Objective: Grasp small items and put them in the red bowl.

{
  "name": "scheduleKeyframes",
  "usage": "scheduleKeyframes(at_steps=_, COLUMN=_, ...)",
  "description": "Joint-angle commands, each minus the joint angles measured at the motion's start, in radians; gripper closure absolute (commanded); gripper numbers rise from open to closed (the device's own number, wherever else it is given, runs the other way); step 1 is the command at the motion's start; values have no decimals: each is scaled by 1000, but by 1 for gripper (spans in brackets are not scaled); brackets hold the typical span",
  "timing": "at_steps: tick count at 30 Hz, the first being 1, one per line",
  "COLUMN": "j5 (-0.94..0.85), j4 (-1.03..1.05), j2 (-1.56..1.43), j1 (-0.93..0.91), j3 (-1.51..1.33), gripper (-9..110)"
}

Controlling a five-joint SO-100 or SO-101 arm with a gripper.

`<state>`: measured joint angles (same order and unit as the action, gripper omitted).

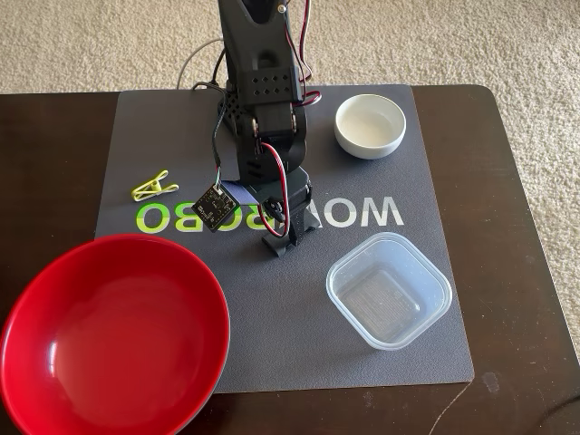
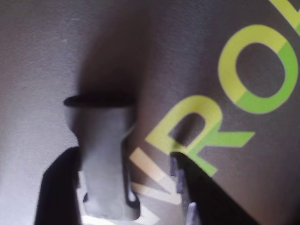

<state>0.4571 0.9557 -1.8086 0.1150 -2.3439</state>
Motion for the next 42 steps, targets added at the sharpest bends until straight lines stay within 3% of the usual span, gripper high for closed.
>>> scheduleKeyframes(at_steps=1, j5=-12, j4=0, j2=3, j1=21, j3=32, gripper=91)
scheduleKeyframes(at_steps=3, j5=-31, j4=0, j2=-2, j1=15, j3=38, gripper=101)
scheduleKeyframes(at_steps=10, j5=-84, j4=41, j2=-212, j1=-6, j3=78, gripper=102)
scheduleKeyframes(at_steps=17, j5=-166, j4=272, j2=-287, j1=74, j3=454, gripper=102)
scheduleKeyframes(at_steps=22, j5=-249, j4=454, j2=-60, j1=-74, j3=896, gripper=102)
scheduleKeyframes(at_steps=28, j5=-290, j4=623, j2=351, j1=-457, j3=1483, gripper=102)
scheduleKeyframes(at_steps=32, j5=-278, j4=621, j2=627, j1=-660, j3=1671, gripper=102)
scheduleKeyframes(at_steps=38, j5=-239, j4=611, j2=957, j1=-686, j3=1836, gripper=101)
scheduleKeyframes(at_steps=42, j5=-212, j4=641, j2=1157, j1=-644, j3=2129, gripper=101)
